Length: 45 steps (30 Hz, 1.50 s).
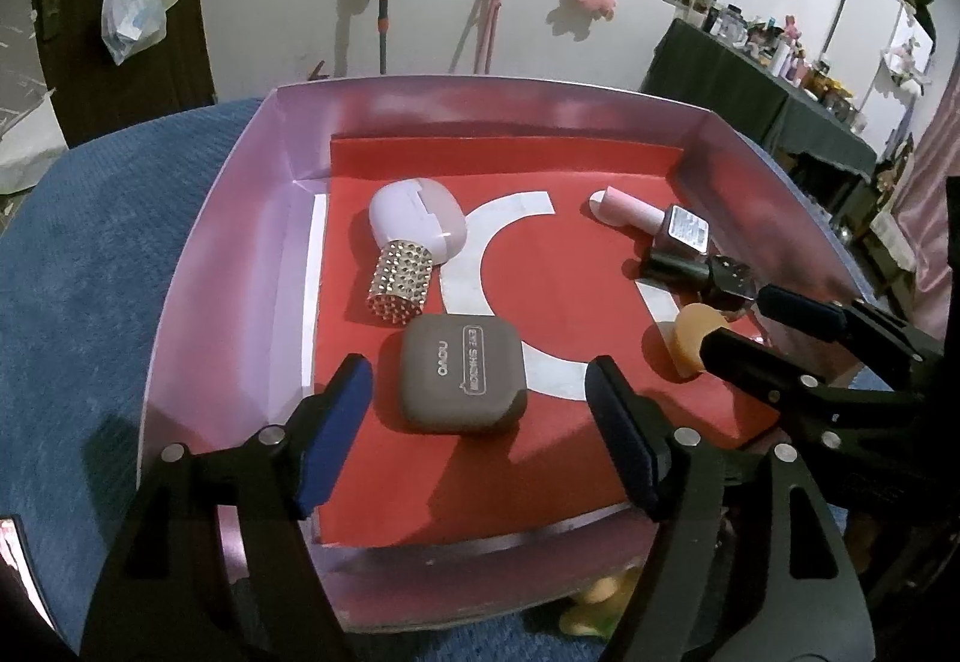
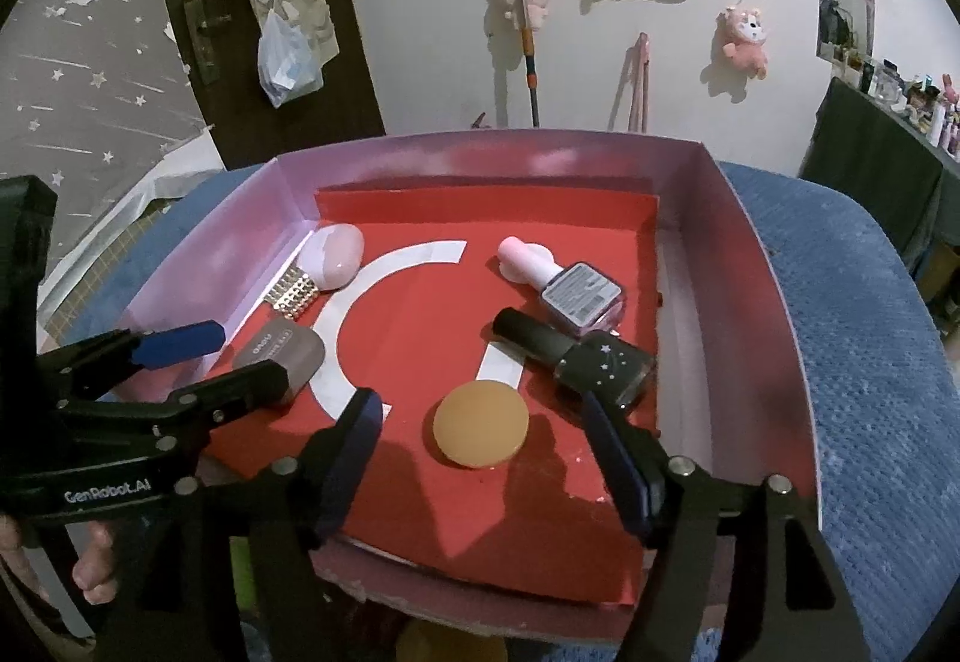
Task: Organize rigid objects
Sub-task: 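Withdraw both tools from the box toward the remaining items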
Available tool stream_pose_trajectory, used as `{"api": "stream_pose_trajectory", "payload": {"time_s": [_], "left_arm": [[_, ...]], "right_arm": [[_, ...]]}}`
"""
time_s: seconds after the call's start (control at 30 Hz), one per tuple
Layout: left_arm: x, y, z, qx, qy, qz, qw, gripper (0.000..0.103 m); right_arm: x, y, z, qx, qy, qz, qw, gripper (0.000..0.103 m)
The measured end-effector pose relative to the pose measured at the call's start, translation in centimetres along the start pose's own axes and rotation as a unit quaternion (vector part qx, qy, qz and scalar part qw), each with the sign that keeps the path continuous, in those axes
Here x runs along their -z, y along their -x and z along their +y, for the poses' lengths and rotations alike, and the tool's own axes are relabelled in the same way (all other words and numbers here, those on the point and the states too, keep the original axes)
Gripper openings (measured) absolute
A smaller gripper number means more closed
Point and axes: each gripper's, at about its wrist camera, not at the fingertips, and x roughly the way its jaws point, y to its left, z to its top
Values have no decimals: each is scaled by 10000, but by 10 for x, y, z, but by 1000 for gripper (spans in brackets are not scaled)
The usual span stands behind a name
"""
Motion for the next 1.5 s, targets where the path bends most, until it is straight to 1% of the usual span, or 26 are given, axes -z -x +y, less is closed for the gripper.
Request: {"api": "stream_pose_trajectory", "payload": {"time_s": [0.07,0.23,0.3,0.37,0.4,0.5,0.57,0.67,0.8,0.9,1.0,1.07,1.3,1.33,1.43,1.5], "left_arm": [[1,3,0,2,10,-16,10000,72],[3,16,-3,-111,-62,-191,9997,73],[2,21,-5,-157,-81,-251,9995,75],[2,26,-5,-179,-80,-321,9993,80],[2,29,-5,-185,-81,-359,9992,81],[3,33,-6,-200,-73,-401,9990,81],[4,35,-6,-203,-64,-415,9989,81],[5,38,-6,-237,-54,-440,9987,81],[6,42,-5,-353,-31,-430,9984,82],[9,45,-3,-382,-14,-439,9983,82],[11,47,-1,-387,35,-370,9986,82],[13,47,2,-345,115,-286,9989,82],[17,53,6,-302,217,-328,9988,82],[18,54,6,-286,231,-334,9988,83],[20,58,7,-242,254,-384,9986,98],[21,60,8,-215,278,-417,9985,98]], "right_arm": [[0,4,1,-35,-13,-51,10000,73],[3,15,1,-57,-29,-200,9998,79],[3,19,1,-70,-31,-246,9997,80],[3,24,2,-82,-35,-306,9995,83],[3,26,2,-85,-36,-327,9994,86],[5,33,3,-103,-31,-400,9991,88],[6,36,3,-115,-35,-427,9990,89],[8,40,4,-133,-36,-472,9988,93],[10,48,7,-153,-15,-547,9984,95],[11,52,9,-173,9,-598,9981,100],[12,56,11,-190,25,-639,9978,103],[13,59,12,-214,24,-663,9976,103],[16,67,13,-269,-11,-732,9970,103],[16,68,14,-268,-13,-738,9969,103],[17,69,14,-283,-20,-750,9968,103],[17,71,15,-295,-15,-759,9967,103]]}}
